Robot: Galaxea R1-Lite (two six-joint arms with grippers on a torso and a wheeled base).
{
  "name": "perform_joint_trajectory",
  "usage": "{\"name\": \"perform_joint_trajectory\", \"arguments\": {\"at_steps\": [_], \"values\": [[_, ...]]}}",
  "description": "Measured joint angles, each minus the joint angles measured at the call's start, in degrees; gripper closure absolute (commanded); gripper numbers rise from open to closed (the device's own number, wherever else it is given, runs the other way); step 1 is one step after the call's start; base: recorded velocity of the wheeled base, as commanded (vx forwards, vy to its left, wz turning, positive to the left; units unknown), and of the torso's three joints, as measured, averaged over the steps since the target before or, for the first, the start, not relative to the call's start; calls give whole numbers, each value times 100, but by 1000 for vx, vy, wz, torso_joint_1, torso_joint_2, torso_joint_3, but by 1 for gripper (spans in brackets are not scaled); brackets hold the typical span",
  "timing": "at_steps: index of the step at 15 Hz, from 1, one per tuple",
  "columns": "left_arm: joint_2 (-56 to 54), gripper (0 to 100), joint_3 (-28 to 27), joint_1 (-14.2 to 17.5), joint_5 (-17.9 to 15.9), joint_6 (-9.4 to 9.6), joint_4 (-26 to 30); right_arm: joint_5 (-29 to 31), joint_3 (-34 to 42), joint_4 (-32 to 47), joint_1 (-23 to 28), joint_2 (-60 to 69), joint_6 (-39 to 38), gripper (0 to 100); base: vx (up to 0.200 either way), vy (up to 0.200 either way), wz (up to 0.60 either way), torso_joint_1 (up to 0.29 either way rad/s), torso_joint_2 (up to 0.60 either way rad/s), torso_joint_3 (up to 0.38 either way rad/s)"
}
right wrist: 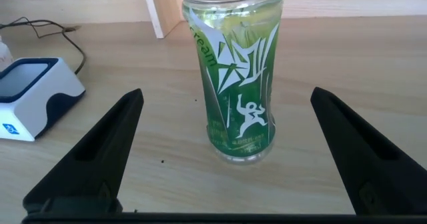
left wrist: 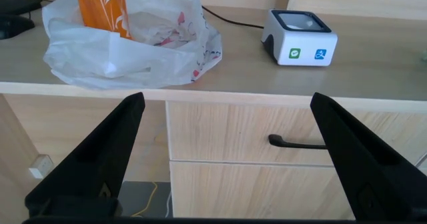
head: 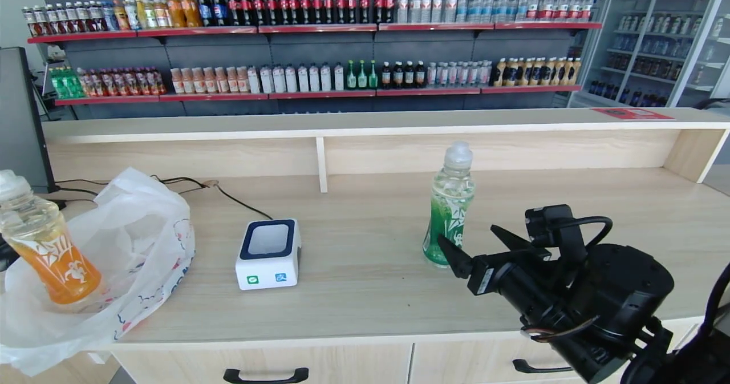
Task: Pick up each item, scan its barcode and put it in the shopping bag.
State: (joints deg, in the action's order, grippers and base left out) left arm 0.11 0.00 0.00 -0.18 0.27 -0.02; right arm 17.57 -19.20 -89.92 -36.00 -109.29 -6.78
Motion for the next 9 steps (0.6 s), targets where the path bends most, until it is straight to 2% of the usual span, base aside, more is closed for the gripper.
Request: {"name": "perform_joint_trajectory", "arguments": {"at_steps": [9], "values": [[0,0,0,-5,2,-2,-2,-6,-723,-2,194,-700,29,0,0,0,0,0,0,0]]}}
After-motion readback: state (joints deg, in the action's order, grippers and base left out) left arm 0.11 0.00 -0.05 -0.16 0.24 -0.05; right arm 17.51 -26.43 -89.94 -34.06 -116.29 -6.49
